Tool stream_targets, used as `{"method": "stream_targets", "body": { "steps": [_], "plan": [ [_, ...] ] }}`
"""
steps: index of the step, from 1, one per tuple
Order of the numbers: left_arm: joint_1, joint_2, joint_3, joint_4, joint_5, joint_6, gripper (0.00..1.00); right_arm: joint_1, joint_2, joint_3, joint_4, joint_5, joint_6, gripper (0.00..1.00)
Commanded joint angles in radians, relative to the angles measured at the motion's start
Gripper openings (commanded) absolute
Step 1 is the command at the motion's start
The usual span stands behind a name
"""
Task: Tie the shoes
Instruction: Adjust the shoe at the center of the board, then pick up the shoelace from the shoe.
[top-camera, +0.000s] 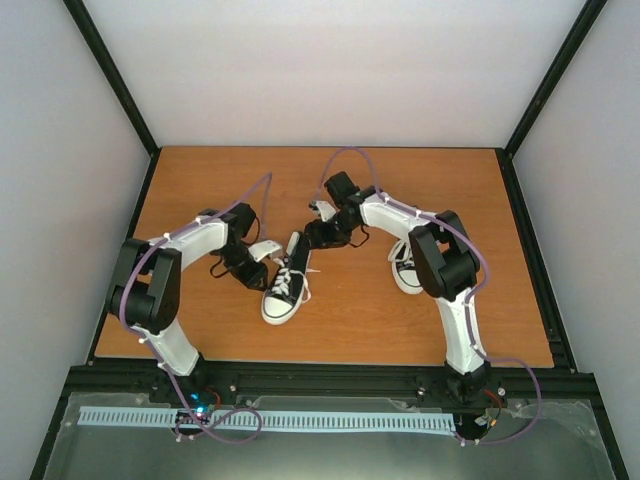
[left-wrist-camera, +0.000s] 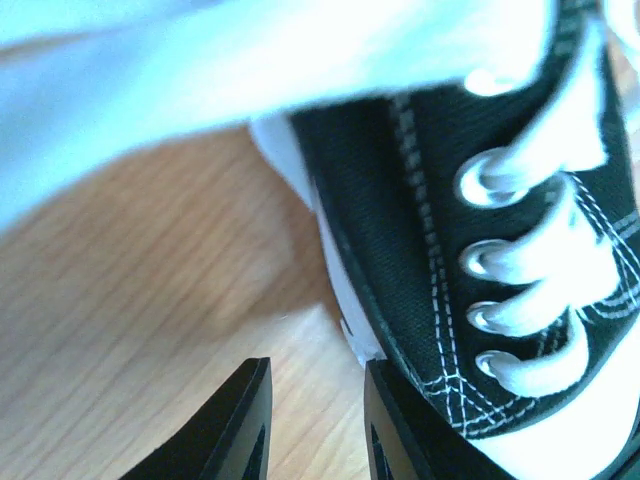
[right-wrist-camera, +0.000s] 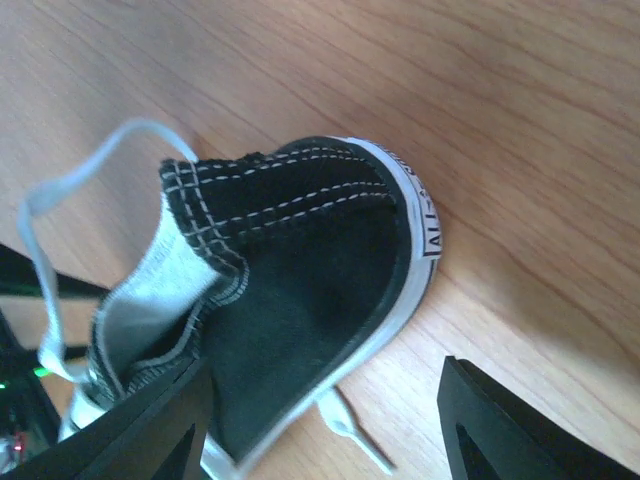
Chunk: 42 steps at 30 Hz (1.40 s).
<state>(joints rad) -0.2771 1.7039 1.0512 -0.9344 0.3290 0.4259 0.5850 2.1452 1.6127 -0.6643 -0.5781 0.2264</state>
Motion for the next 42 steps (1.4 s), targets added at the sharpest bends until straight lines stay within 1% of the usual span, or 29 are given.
{"method": "stream_targets", "body": {
  "steps": [1, 5, 9, 11, 13, 17, 19, 21, 26, 30, 33, 35, 36, 39, 41, 42],
  "plan": [
    [-0.030, -0.023, 0.006, 0.014, 0.091, 0.043, 0.29, 0.006, 0.046, 0.069, -0.008, -0.092, 0.038, 0.64],
    [-0.029, -0.058, 0.028, -0.016, 0.129, 0.067, 0.30, 0.004, 0.017, 0.095, -0.059, 0.001, -0.007, 0.63],
    [-0.018, -0.117, 0.059, -0.072, 0.124, 0.151, 0.32, 0.003, -0.064, 0.061, -0.134, 0.110, -0.113, 0.62],
    [-0.003, -0.151, 0.065, -0.107, 0.123, 0.218, 0.36, 0.003, -0.125, 0.001, -0.153, 0.133, -0.155, 0.61],
    [0.016, -0.182, 0.061, -0.108, 0.105, 0.259, 0.42, 0.009, -0.191, -0.086, -0.146, 0.115, -0.173, 0.61],
    [0.056, -0.181, 0.042, 0.018, 0.015, 0.265, 0.50, 0.084, -0.268, -0.244, -0.095, 0.063, -0.160, 0.63],
    [0.059, -0.151, 0.037, 0.091, -0.027, 0.270, 0.51, 0.132, -0.273, -0.289, -0.071, 0.080, -0.127, 0.63],
    [0.059, -0.110, 0.041, 0.145, -0.037, 0.278, 0.52, 0.159, -0.256, -0.308, -0.054, 0.094, -0.091, 0.63],
    [0.059, 0.002, 0.105, 0.171, -0.020, 0.275, 0.53, 0.181, -0.198, -0.288, -0.053, 0.120, -0.033, 0.58],
    [0.059, 0.027, 0.096, 0.197, 0.001, 0.272, 0.53, 0.183, -0.166, -0.277, -0.053, 0.121, -0.007, 0.51],
    [0.059, 0.039, 0.092, 0.211, 0.014, 0.256, 0.53, 0.184, -0.148, -0.259, -0.062, 0.127, -0.007, 0.49],
    [0.060, 0.040, 0.092, 0.213, 0.042, 0.249, 0.50, 0.184, -0.140, -0.246, -0.069, 0.133, 0.008, 0.47],
    [0.059, 0.036, 0.093, 0.212, 0.058, 0.247, 0.45, 0.184, -0.137, -0.243, -0.071, 0.136, 0.015, 0.46],
    [0.059, 0.008, 0.087, 0.204, 0.122, 0.250, 0.20, 0.188, -0.138, -0.245, -0.063, 0.153, 0.034, 0.39],
    [0.059, -0.023, 0.077, 0.193, 0.171, 0.262, 0.10, 0.197, -0.139, -0.246, -0.059, 0.170, 0.047, 0.36],
    [0.059, -0.037, 0.071, 0.184, 0.193, 0.271, 0.07, 0.203, -0.139, -0.241, -0.058, 0.179, 0.050, 0.35]
  ]
}}
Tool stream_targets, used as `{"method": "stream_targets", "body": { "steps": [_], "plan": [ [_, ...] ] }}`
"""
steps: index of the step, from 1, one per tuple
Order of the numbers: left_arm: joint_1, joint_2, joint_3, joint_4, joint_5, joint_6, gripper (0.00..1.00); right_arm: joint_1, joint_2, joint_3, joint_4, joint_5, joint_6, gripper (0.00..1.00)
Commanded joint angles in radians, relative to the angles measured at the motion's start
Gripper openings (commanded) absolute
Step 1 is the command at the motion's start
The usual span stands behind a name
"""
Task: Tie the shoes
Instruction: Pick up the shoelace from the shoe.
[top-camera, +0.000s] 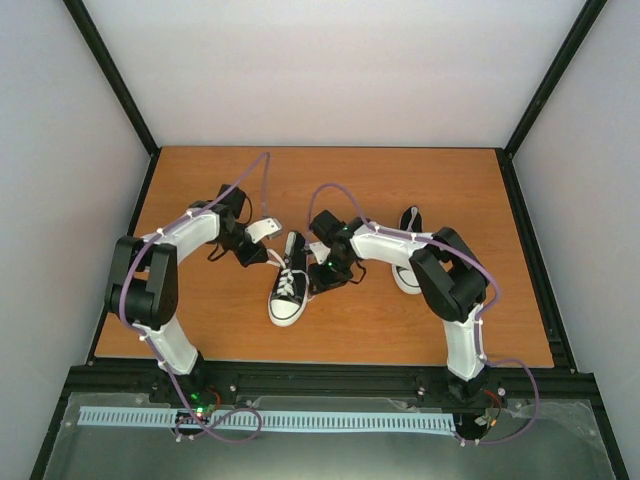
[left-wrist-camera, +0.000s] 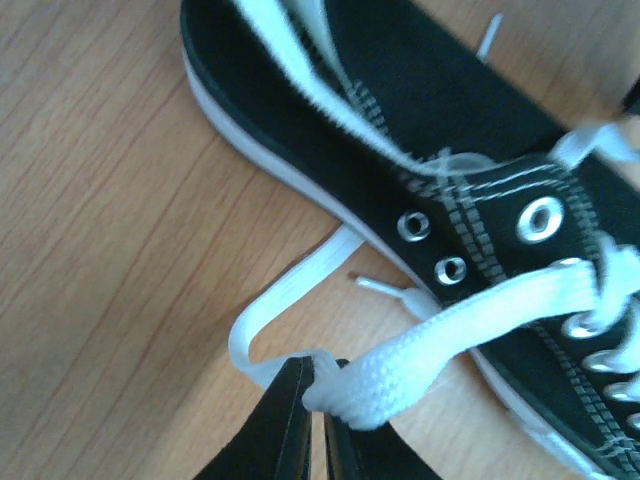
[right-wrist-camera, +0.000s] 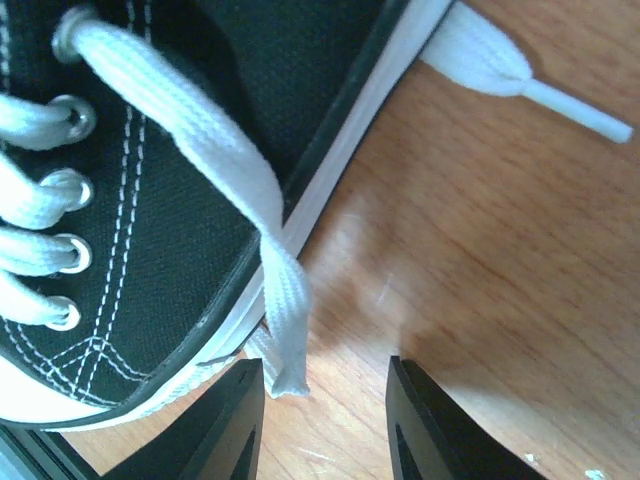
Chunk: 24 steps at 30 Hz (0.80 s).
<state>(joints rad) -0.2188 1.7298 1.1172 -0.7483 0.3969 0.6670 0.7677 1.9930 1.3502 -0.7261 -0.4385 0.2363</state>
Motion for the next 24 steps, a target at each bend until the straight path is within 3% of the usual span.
{"method": "stream_targets", "body": {
  "steps": [1, 9, 17, 24],
  "plan": [
    [0.001, -0.080, 0.000, -0.011, 0.140, 0.035, 0.06, 0.027, 0.015, 0.025, 0.005, 0.048, 0.044, 0.32],
    [0.001, -0.175, -0.009, -0.055, 0.127, 0.010, 0.03, 0.037, -0.031, -0.008, 0.044, 0.077, 0.031, 0.03],
    [0.001, -0.224, 0.108, -0.127, 0.093, -0.050, 0.02, -0.014, -0.230, 0.066, -0.047, 0.303, -0.063, 0.03],
    [-0.006, -0.200, 0.185, -0.178, 0.107, -0.071, 0.02, -0.013, -0.304, 0.173, -0.188, 0.354, -0.150, 0.03]
  ]
}}
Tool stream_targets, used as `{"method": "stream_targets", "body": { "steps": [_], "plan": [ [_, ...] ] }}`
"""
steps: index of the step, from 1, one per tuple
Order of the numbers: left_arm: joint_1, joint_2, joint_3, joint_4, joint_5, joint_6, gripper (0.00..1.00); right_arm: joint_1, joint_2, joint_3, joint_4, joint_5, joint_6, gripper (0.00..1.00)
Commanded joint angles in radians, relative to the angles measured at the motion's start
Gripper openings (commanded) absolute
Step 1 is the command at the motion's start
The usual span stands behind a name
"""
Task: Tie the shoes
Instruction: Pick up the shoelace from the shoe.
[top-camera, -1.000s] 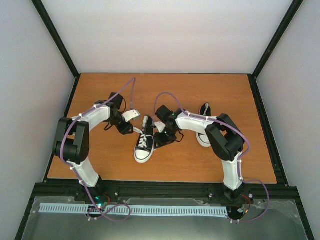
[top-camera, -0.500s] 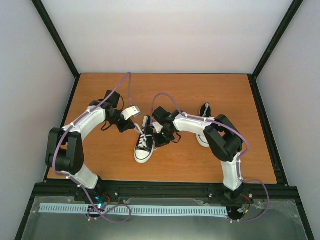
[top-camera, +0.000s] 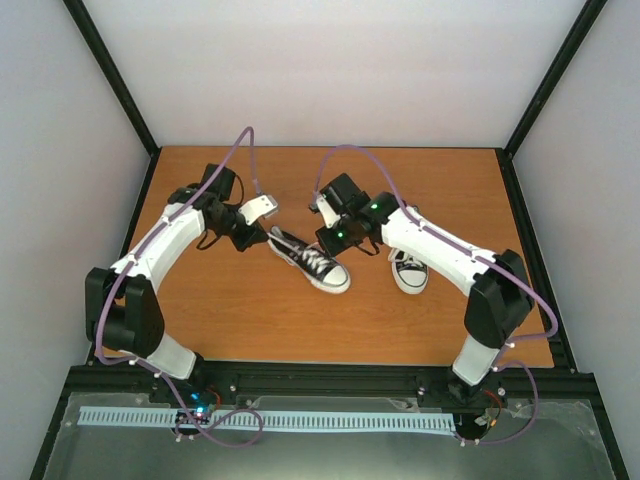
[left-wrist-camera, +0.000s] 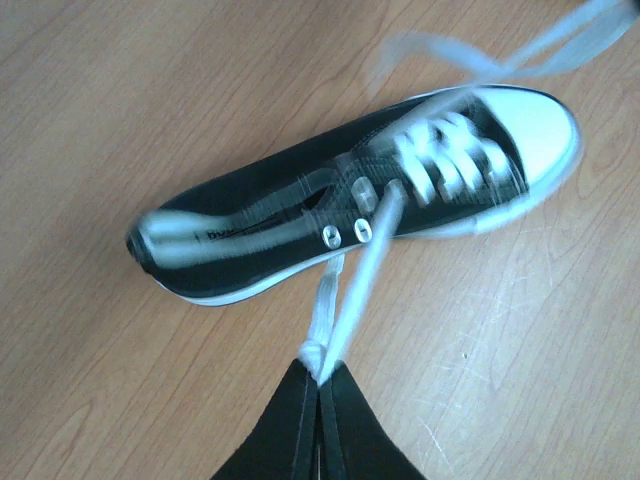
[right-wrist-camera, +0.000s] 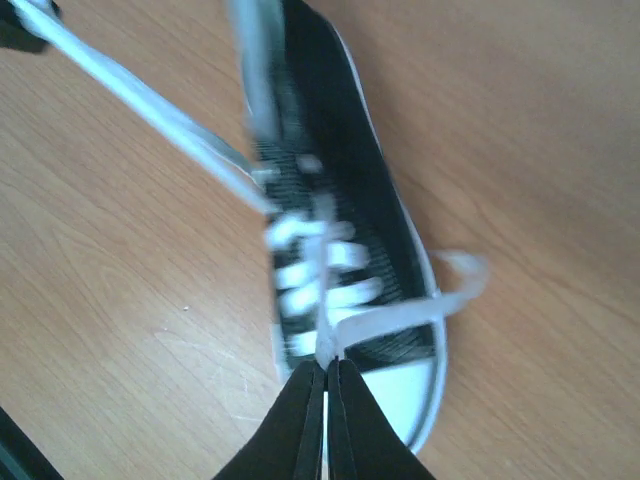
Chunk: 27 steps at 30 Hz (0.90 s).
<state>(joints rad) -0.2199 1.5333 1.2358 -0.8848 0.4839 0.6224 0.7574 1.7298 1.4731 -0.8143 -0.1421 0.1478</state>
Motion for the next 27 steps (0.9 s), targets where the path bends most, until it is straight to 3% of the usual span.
{"method": "stream_targets", "body": {
  "steps": [1, 7, 19, 27],
  "plan": [
    [-0.006, -0.001, 0.074, -0.044, 0.017, -0.028, 0.02, -0.003, -0.049, 0.060, -0.107, 0.049, -0.066, 0.03],
    [-0.014, 0.011, 0.169, -0.060, 0.013, -0.052, 0.02, -0.003, -0.103, 0.087, -0.115, -0.041, -0.097, 0.03],
    [-0.039, 0.129, 0.308, -0.086, 0.050, -0.089, 0.02, -0.003, -0.166, 0.104, -0.193, -0.016, -0.112, 0.03],
    [-0.110, 0.146, 0.244, -0.147, 0.072, -0.030, 0.03, -0.004, -0.189, 0.041, -0.221, 0.008, -0.123, 0.03]
  ]
}}
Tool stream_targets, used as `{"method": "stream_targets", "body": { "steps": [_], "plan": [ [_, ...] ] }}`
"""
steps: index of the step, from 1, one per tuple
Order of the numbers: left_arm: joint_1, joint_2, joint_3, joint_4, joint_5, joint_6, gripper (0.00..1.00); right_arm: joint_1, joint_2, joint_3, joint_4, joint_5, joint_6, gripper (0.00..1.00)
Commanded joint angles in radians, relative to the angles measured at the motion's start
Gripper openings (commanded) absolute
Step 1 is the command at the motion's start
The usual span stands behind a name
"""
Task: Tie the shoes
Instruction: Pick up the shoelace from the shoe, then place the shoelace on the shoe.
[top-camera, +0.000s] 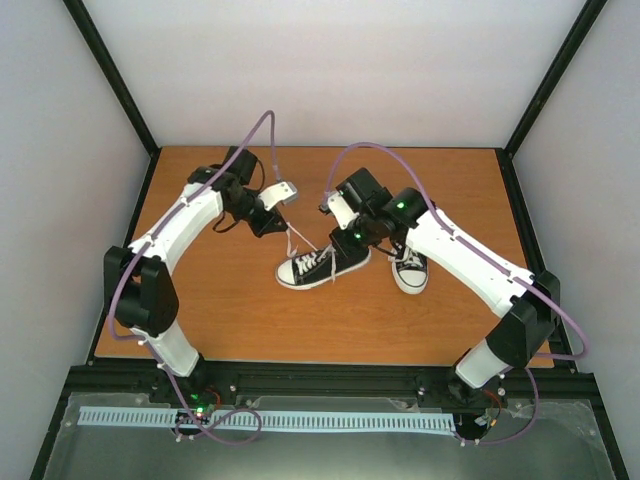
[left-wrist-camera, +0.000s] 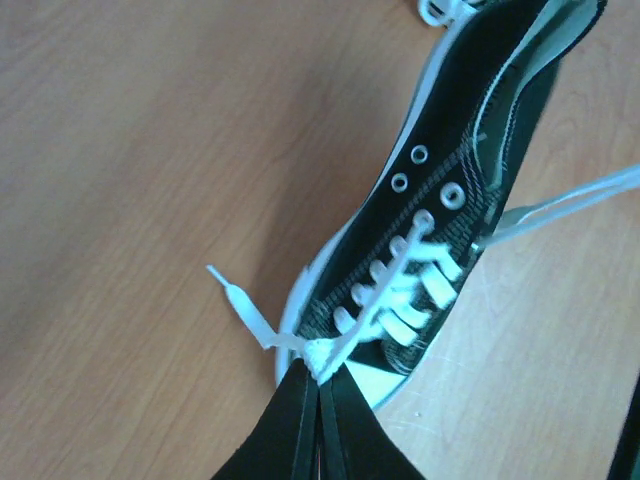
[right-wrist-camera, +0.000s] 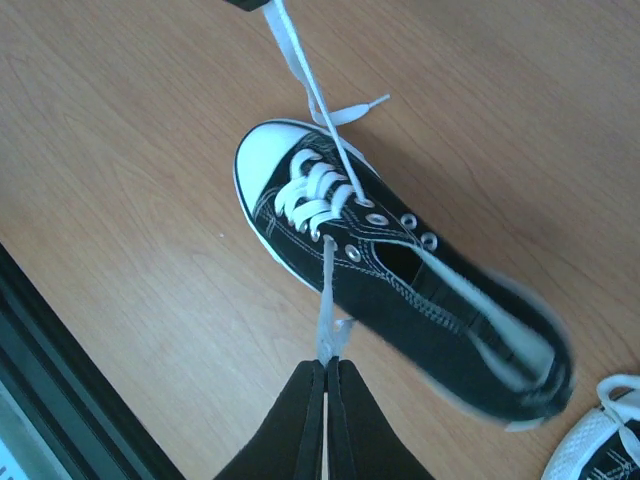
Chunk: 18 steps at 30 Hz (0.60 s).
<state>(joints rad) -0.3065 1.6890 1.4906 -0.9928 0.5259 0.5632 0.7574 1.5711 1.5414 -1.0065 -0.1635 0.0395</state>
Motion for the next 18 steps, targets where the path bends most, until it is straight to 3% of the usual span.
{"method": "stream_targets", "body": {
  "steps": [1, 9, 18],
  "plan": [
    [-0.025, -0.011, -0.021, -0.044, 0.028, 0.032, 0.03, -0.005, -0.024, -0.041, -0.031, 0.040, -0.015, 0.03],
    [-0.038, -0.087, -0.093, -0.124, 0.077, 0.090, 0.03, -0.067, 0.017, -0.100, -0.015, 0.051, -0.006, 0.03],
    [-0.049, -0.229, -0.154, -0.150, 0.128, 0.143, 0.06, -0.116, 0.038, -0.053, -0.008, 0.034, -0.004, 0.03]
  ]
}}
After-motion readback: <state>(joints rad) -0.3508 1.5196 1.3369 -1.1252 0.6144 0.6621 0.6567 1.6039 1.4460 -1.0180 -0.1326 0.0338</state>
